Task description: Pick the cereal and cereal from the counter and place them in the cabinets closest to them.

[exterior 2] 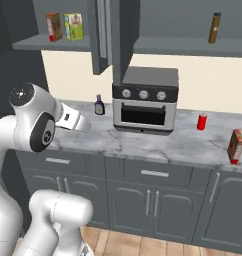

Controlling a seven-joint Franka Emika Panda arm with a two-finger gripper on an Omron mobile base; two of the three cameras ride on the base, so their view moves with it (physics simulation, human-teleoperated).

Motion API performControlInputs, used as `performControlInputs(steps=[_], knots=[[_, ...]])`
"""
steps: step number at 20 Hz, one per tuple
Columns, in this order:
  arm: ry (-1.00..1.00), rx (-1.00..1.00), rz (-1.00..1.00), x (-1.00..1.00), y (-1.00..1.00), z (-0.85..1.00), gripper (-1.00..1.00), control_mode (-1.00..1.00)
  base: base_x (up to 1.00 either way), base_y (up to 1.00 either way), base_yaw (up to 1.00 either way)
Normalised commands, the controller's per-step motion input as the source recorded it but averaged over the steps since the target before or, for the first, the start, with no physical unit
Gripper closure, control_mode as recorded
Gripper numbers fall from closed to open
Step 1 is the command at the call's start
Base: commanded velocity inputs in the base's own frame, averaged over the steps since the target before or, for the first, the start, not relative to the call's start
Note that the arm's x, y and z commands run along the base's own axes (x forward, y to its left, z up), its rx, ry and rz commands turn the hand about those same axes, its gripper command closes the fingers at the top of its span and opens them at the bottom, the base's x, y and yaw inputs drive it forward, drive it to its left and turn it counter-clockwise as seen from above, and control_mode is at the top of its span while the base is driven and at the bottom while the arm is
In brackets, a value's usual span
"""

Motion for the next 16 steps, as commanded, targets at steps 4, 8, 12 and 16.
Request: performControlInputs(steps=[4,8,12,16], knots=[[0.0,0.0,0.0,0.0,0.0,0.0,-1.0,1.0,-0.01,-0.59,0.0],[0.0,0.0,0.0,0.0,0.0,0.0,-1.0,1.0,-0.02,-0.59,0.0],[0.0,0.0,0.0,0.0,0.0,0.0,-1.0,1.0,-0.03,-0.6,0.0],[0.0,0.0,0.0,0.0,0.0,0.0,-1.0,1.0,-0.03,-0.59,0.0]])
